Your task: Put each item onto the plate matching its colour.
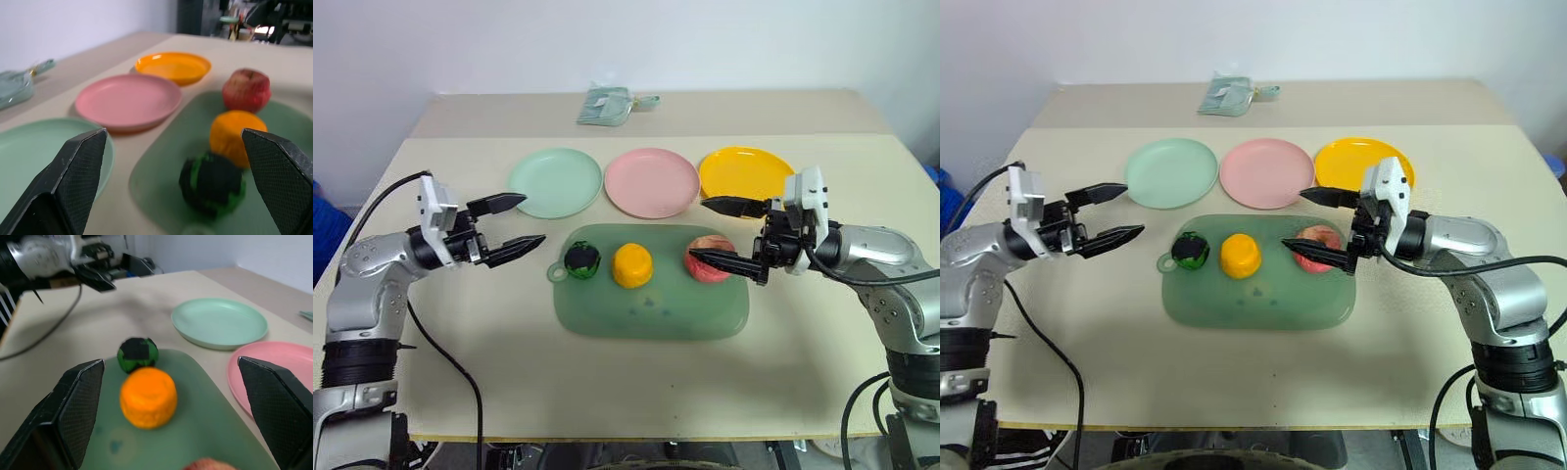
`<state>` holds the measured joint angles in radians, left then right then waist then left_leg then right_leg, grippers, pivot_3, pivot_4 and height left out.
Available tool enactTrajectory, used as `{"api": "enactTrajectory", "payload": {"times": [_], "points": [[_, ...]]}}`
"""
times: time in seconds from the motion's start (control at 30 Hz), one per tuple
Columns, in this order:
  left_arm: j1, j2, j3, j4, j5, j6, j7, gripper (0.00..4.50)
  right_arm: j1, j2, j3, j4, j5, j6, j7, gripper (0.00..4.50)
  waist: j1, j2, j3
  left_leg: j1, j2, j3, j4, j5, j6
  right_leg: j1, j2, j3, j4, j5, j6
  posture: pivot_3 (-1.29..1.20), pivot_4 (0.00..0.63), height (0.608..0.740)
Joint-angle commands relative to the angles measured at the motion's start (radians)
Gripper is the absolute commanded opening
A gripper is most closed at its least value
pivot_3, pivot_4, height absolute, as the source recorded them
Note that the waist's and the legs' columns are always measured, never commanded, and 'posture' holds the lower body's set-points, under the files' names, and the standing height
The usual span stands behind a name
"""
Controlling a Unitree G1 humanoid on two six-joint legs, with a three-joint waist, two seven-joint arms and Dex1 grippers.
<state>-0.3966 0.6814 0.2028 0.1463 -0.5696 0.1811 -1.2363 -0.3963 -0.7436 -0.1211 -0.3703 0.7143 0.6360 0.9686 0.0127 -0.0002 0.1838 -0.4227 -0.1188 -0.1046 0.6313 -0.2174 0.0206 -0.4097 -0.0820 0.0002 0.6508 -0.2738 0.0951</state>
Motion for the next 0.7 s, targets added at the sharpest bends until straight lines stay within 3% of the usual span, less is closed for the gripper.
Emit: {"api": "enactTrajectory", "payload": {"times": [0.03,0.7], "points": [[-0.028,-0.026,-0.048,0.044,0.042,-0.046,-0.025,4.50,-0.004,-0.050,-0.034,-0.099,0.077,0.076,-0.008,4.45,0.000,0.000,0.000,0.000,0.000,0.000,0.000,0.000,0.000,0.000,0.000,0.000,0.000,0.000,0.000,0.00,0.150,0.738],[-0.142,-0.186,-0.185,0.358,0.201,-0.312,-0.135,4.50,0.006,-0.055,-0.040,-0.106,0.037,0.039,-0.094,4.45,-0.002,0.000,0.000,-0.001,0.000,0.000,0.001,0.000,0.000,0.000,0.000,0.000,0.000,0.000,0.000,0.00,0.150,0.738]]}}
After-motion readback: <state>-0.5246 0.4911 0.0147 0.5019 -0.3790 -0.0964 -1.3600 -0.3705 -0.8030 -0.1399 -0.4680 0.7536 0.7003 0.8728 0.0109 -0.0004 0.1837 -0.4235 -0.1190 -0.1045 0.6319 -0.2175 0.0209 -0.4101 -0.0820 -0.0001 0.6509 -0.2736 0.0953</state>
